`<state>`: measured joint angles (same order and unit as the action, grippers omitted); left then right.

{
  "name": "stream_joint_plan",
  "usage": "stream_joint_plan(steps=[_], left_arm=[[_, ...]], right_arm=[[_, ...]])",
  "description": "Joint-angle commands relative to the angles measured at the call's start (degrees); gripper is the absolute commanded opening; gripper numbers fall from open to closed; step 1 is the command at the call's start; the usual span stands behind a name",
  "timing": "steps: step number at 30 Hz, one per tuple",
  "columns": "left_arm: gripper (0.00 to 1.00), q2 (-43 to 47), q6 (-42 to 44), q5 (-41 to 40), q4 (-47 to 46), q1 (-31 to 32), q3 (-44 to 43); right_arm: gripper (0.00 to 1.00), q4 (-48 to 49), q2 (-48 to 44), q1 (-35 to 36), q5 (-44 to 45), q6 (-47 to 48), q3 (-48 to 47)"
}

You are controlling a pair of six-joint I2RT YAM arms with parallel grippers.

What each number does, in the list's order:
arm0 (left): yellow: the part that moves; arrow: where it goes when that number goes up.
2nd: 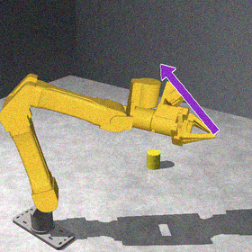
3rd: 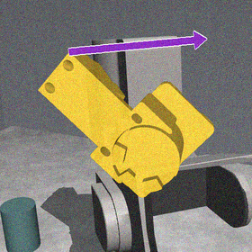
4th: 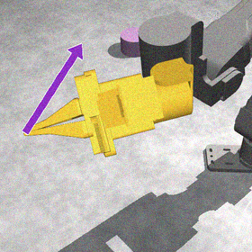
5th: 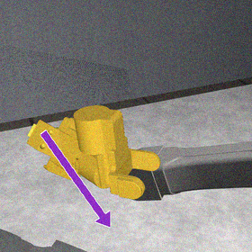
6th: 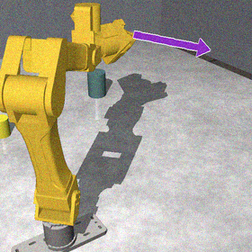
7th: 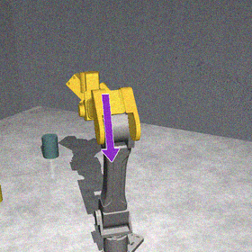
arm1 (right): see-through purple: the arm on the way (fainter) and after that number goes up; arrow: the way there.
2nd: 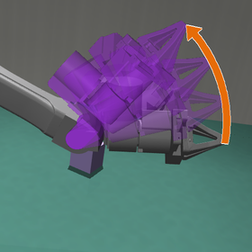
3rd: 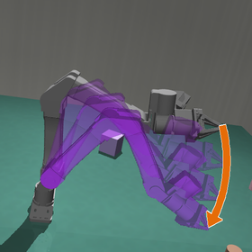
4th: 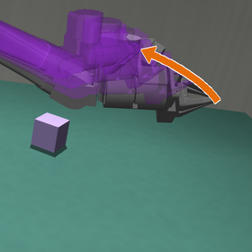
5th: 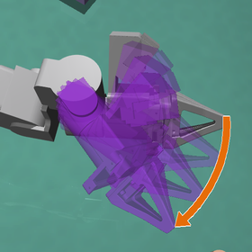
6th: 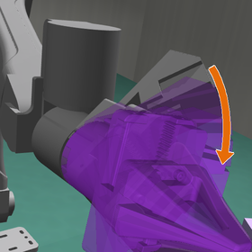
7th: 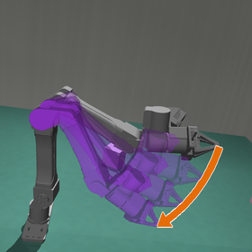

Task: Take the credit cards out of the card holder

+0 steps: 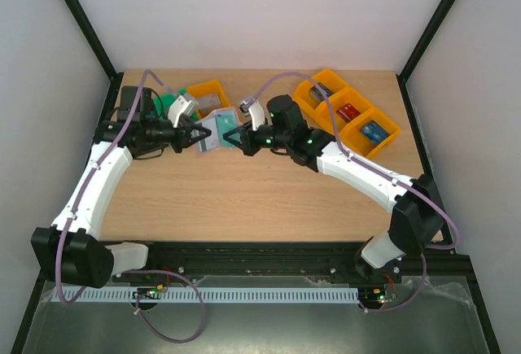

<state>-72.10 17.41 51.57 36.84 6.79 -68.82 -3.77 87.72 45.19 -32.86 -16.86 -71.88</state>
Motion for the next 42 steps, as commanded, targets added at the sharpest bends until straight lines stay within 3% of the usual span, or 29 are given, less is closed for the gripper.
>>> stream_joint_plan(steps=[1,5,10,16,19,22,24,27,31,38,42], left_arm=[[0.02,1.2,4.7,6.4,5.4,-0.4,1.3],[0.02,0.7,4.8,7.4,7.7,-0.5,2.7],[0.02,0.1,3.8,8.7,7.9,-0.5,2.8],[0.02,-0.2,2.3,12.6,8.1,-1.2,2.7],[0.02,-0.5,1.4,14.3,7.6,-2.3,3.1],[0.03,-1.1,-0.7,13.4,5.2,-4.2,3.7],[0.24,-1.2,-6.0,9.6,0.8,-6.4,5.2],[0.50,-2.6,-13.7,-0.6,-4.7,-9.6,7.7],[0.62,-6.6,-12.8,-10.6,-3.8,-10.8,6.3],[0.62,-2.0,-11.9,-15.2,-6.5,-9.4,5.8],[0.57,2.8,-8.5,-10.0,-7.2,0.6,7.1]], right_arm=[[0.14,5.0,-2.4,-1.6,-11.4,-0.6,2.4],[0.32,8.3,-3.6,-4.9,-12.2,-2.9,6.4],[0.37,11.0,-2.9,-6.2,-16.8,-3.6,8.5],[0.22,11.7,-1.5,-6.2,-19.7,-3.7,9.6],[0.03,12.0,-1.2,-6.2,-22.0,-4.0,9.8],[0.02,11.7,-1.3,-6.7,-23.1,-4.3,9.6],[0.02,11.6,-1.5,-7.7,-21.7,-5.9,9.7],[0.02,8.2,-0.4,-9.9,-14.1,-10.5,9.0],[0.01,0.3,2.3,-9.9,2.3,-14.6,5.9],[0.02,-7.6,4.4,-3.8,31.8,-13.6,1.8],[0.02,-7.5,6.3,-2.3,30.1,-13.0,-0.2]])
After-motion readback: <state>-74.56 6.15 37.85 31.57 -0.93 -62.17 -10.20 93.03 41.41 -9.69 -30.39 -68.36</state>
